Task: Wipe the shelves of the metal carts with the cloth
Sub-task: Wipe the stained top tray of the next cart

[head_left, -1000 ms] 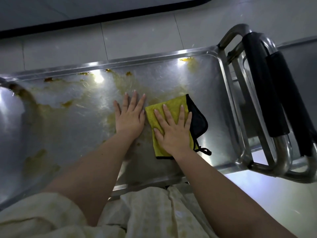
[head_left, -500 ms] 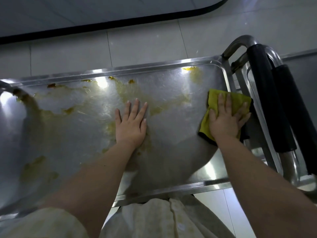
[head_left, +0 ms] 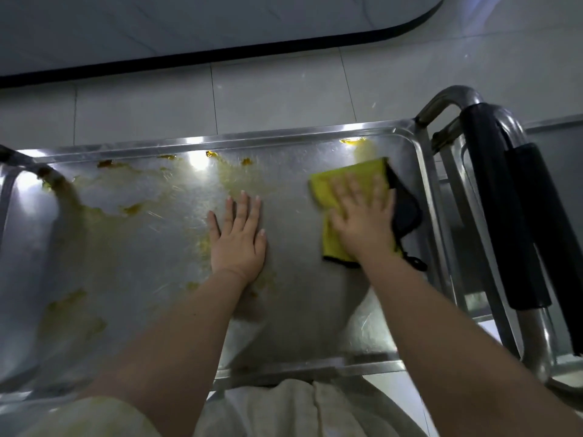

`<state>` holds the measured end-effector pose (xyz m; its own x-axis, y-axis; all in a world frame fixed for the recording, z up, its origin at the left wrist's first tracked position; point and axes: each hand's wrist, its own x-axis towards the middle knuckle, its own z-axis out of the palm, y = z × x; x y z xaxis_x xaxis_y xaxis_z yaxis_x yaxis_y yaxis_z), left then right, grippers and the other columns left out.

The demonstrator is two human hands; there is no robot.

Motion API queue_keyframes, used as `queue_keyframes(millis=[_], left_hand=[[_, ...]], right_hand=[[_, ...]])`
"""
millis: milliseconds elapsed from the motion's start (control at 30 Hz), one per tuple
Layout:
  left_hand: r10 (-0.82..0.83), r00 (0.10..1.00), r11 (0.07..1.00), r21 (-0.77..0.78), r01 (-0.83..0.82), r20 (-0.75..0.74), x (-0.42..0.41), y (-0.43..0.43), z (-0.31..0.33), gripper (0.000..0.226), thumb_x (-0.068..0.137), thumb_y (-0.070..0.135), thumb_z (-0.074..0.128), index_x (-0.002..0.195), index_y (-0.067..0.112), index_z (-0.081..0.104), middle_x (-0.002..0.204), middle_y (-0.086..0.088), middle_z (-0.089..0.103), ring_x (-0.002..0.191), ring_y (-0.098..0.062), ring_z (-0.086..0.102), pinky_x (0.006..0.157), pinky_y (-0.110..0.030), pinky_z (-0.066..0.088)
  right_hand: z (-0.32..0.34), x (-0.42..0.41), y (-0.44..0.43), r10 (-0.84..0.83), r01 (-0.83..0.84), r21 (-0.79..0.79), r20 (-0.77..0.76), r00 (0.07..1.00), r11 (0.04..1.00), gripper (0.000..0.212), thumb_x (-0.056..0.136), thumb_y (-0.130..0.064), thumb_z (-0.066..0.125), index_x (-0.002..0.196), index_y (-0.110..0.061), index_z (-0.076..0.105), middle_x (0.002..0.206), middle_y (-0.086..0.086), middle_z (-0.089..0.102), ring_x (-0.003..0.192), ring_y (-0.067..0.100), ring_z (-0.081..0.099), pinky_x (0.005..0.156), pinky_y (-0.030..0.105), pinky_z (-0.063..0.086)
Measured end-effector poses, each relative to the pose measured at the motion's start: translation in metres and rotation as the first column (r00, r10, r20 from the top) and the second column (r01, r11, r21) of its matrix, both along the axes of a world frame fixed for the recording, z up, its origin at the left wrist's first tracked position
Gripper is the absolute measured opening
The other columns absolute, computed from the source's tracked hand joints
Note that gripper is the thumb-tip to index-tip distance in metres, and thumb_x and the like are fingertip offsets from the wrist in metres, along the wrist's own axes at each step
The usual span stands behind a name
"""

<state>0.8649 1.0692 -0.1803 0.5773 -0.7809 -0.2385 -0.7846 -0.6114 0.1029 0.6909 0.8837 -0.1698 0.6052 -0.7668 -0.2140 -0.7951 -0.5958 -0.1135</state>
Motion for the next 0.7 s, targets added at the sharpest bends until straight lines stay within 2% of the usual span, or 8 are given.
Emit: queue_keyframes(millis=[100,200,267,367,433,500,567,700], left_hand=[[-0.015,1.000,1.000,0.007,0.015,0.014,-0.004,-0.004,-0.001,0.062,0.096,0.044,0.011,0.154,0.035,-0.008,0.163,0.005,-0.008,0.149,-0.023,-0.010,0.117,-0.055,-0.009],[-0.014,1.000,1.000,-0.005,0.015,0.015,-0.005,-0.005,-0.002,0.063,0.095,0.044,0.010,0.153,0.034,-0.010,0.163,0.004,-0.008,0.149,-0.024,-0.010,0.116,-0.056,-0.011],[-0.018,1.000,1.000,-0.001,0.018,0.013,-0.004,-0.007,0.000,0.063,0.094,0.044,0.009,0.154,0.033,-0.009,0.163,0.004,-0.008,0.149,-0.024,-0.009,0.116,-0.057,-0.009],[-0.026,1.000,1.000,0.011,0.026,-0.001,-0.002,-0.005,0.004,0.062,0.095,0.043,0.010,0.155,0.033,-0.003,0.163,0.003,-0.005,0.150,-0.024,-0.007,0.117,-0.057,-0.007],[-0.010,0.999,0.999,-0.049,0.009,-0.038,-0.001,-0.003,0.009,0.061,0.094,0.040,0.019,0.155,0.032,0.015,0.163,0.000,0.009,0.150,-0.026,0.003,0.118,-0.055,-0.007],[0.029,0.999,0.987,-0.156,-0.036,-0.046,0.006,-0.010,0.015,0.056,0.093,0.034,0.028,0.147,0.024,0.038,0.155,-0.009,0.033,0.145,-0.031,0.020,0.119,-0.056,0.001],[0.078,0.997,0.968,-0.241,-0.076,-0.002,0.021,-0.028,0.017,0.050,0.093,0.027,0.036,0.141,0.017,0.044,0.146,-0.016,0.041,0.140,-0.036,0.027,0.118,-0.057,0.009],[-0.035,0.999,0.994,-0.101,0.036,0.013,0.048,-0.058,0.010,0.057,0.100,0.031,0.031,0.155,0.025,0.015,0.163,-0.002,0.011,0.150,-0.027,0.001,0.118,-0.053,-0.007]], right_hand=[[0.005,-0.040,-0.052,-0.390,0.391,0.020,-0.047,0.920,0.920,0.060,0.095,-0.060,0.022,0.152,-0.047,0.007,0.163,-0.015,0.002,0.147,0.038,-0.009,0.115,0.063,-0.007],[0.010,-0.026,-0.058,-0.552,0.557,0.035,-0.099,0.828,0.830,0.059,0.095,-0.059,0.013,0.151,-0.047,-0.002,0.162,-0.016,-0.008,0.145,0.043,-0.015,0.112,0.066,-0.009],[0.009,0.008,-0.037,-0.478,0.483,0.036,-0.104,0.872,0.875,0.061,0.096,-0.058,0.014,0.152,-0.044,-0.003,0.163,-0.013,-0.007,0.144,0.047,-0.014,0.110,0.069,-0.010],[0.007,0.064,0.023,-0.077,0.080,0.052,-0.053,0.996,0.995,0.063,0.096,-0.056,0.018,0.152,-0.042,-0.005,0.162,-0.012,-0.006,0.143,0.050,-0.015,0.108,0.069,-0.014],[0.008,0.086,0.053,0.137,-0.136,0.044,-0.034,0.990,0.990,0.062,0.095,-0.058,0.016,0.152,-0.044,-0.004,0.162,-0.013,-0.007,0.143,0.048,-0.017,0.109,0.067,-0.014],[0.006,0.091,0.057,0.177,-0.176,0.034,-0.025,0.984,0.984,0.062,0.095,-0.060,0.018,0.152,-0.045,-0.003,0.163,-0.014,-0.007,0.144,0.045,-0.018,0.110,0.065,-0.014],[0.004,0.088,0.055,0.162,-0.162,0.007,-0.018,0.987,0.987,0.062,0.095,-0.061,0.020,0.152,-0.046,-0.001,0.163,-0.013,-0.006,0.144,0.044,-0.018,0.111,0.064,-0.014],[0.004,0.086,0.055,0.157,-0.157,0.001,0.022,0.987,0.988,0.061,0.096,-0.059,0.026,0.152,-0.046,0.006,0.162,-0.015,0.000,0.146,0.042,-0.012,0.112,0.064,-0.013]])
